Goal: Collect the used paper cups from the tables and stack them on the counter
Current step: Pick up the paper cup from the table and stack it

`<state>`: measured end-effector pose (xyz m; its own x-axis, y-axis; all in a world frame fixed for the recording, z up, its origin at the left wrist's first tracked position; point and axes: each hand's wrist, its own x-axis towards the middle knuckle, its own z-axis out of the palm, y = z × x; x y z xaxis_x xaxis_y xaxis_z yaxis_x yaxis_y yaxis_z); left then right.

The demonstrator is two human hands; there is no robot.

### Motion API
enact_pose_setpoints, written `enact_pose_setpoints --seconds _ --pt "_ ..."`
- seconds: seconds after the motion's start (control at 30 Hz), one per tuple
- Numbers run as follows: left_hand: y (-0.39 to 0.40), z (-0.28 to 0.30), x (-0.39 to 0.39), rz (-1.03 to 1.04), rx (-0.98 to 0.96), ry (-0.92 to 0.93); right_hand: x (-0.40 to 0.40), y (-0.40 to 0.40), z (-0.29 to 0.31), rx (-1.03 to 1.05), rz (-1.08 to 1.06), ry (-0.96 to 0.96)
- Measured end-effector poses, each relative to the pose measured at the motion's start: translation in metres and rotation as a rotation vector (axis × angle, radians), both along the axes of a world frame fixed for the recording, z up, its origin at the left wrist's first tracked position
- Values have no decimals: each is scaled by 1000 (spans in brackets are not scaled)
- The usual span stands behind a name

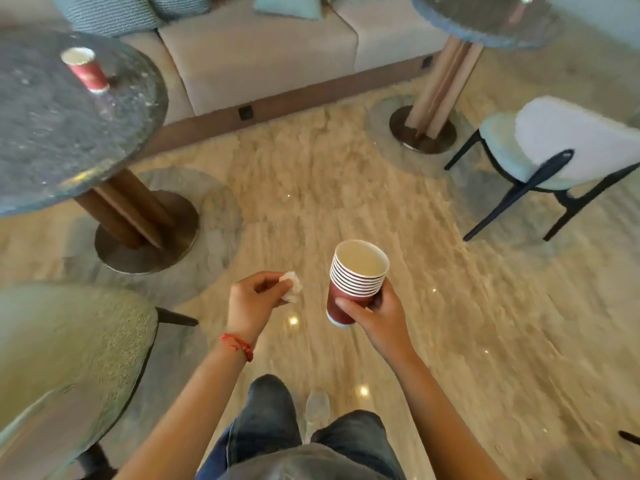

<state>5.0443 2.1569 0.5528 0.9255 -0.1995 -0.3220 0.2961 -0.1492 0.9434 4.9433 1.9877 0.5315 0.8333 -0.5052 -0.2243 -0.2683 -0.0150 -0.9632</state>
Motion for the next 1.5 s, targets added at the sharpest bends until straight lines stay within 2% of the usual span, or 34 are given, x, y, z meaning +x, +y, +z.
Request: enact_pose_setpoints --seconds 0.27,0.73,1.1,1.3,1.5 --pt "6 -23 90 188 46 12 116 -11 -22 5 178 6" --pt "-13 -17 328 198 14 -15 350 -33 -24 63 156 -3" --pt "-64 -30 500 336 38 -24 546 -97 -35 73 255 -35" --pt "-90 -12 565 379 13 -63 644 -122 -20 66 355 -44" --pt "-74 -20 630 521 30 -20 733 -113 -21 83 443 -31"
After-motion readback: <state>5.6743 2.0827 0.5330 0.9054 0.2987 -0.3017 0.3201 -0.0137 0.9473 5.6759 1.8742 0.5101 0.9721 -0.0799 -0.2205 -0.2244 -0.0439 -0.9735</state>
